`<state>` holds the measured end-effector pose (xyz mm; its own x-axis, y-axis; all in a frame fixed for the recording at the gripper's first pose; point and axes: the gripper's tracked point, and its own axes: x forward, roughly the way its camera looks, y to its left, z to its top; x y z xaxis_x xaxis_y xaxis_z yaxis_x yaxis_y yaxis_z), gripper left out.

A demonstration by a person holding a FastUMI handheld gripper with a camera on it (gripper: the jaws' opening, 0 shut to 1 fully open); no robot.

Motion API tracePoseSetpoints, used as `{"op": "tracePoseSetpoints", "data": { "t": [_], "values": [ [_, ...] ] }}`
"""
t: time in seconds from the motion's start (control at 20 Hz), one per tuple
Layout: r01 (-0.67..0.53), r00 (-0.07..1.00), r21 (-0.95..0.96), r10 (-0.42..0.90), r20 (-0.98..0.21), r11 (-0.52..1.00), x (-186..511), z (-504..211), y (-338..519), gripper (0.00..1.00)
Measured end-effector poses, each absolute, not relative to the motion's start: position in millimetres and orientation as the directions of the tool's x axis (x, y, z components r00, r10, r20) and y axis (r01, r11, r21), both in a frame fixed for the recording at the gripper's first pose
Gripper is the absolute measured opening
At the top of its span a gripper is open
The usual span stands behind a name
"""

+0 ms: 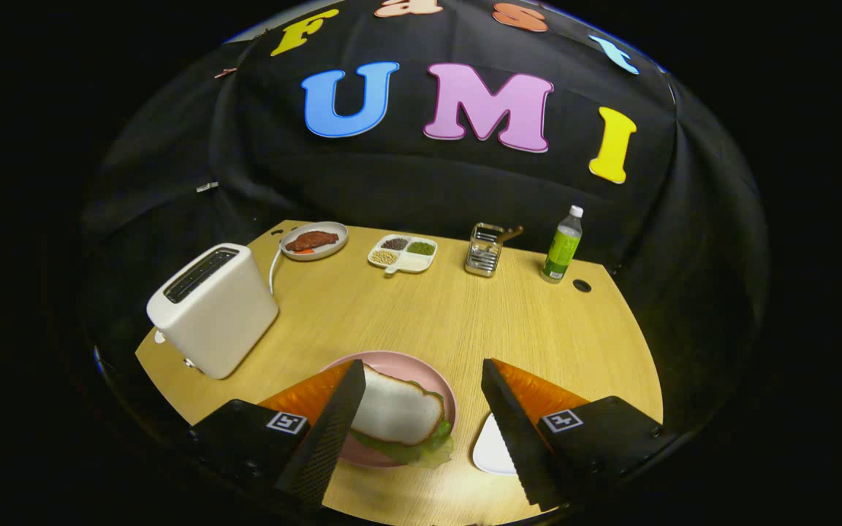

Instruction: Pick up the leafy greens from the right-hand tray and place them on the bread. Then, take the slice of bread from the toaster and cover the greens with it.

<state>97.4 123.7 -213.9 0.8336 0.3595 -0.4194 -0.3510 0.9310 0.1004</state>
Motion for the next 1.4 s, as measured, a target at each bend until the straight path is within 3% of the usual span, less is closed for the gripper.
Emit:
{"op": "tracePoseSetpoints", "data": {
  "t": [0.35,0.75,1.4],
  "values": [
    [-0.38,0.874,0.078,0.385,-0.295,0.922,62,-130,121,0.99],
    [-0.299,0.943,0.017,0.298,-0.148,0.954,49,-90,100,0.99],
    [-0.294,0.942,0.002,0.29,-0.171,0.956,45,-99,98,0.99]
  ]
}}
